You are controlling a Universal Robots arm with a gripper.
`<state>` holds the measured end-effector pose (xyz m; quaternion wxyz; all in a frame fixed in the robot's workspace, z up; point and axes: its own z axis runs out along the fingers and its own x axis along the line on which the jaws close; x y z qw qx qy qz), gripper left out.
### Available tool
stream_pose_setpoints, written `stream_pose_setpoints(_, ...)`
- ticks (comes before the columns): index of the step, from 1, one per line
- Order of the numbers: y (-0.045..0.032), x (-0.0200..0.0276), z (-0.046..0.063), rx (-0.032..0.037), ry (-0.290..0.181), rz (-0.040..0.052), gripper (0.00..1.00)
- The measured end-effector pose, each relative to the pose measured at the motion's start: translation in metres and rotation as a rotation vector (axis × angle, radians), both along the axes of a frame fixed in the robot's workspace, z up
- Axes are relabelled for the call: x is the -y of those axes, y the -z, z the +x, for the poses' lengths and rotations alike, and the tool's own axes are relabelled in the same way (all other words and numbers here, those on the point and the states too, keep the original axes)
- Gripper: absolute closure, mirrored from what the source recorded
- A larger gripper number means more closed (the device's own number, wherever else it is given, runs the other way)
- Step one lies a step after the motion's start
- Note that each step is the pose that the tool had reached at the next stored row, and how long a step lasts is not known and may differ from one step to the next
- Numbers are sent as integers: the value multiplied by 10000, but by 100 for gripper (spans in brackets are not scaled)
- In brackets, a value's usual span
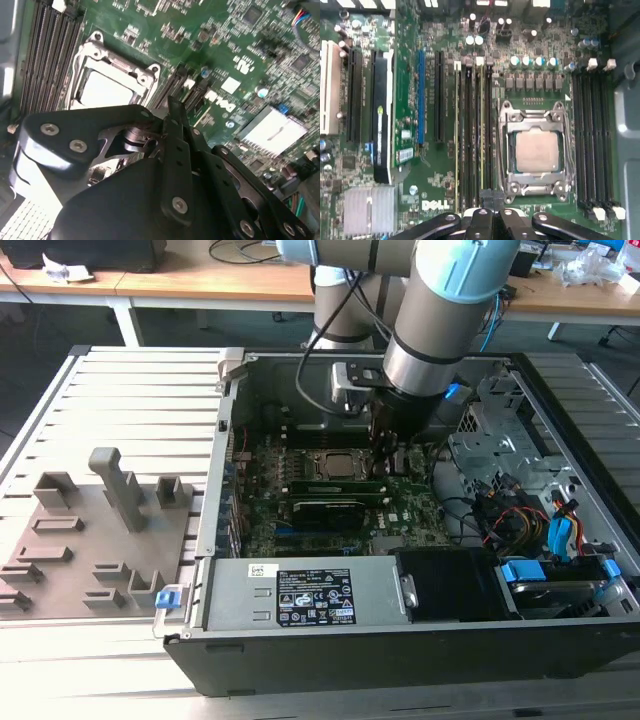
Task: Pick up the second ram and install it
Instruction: 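Press down the second ram until it locks into place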
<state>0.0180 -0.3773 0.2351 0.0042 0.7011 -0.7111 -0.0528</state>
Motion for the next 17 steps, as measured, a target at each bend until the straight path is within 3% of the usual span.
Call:
stream_pose_setpoints(5,0,1,-556,85,1,0,89)
stream_pose_setpoints(9,3,1,-808,115,1,0,89)
stream_pose_setpoints(14,45,2,-823,112,1,-2,89)
stream_pose_setpoints(17,73,2,-823,110,2,50,89)
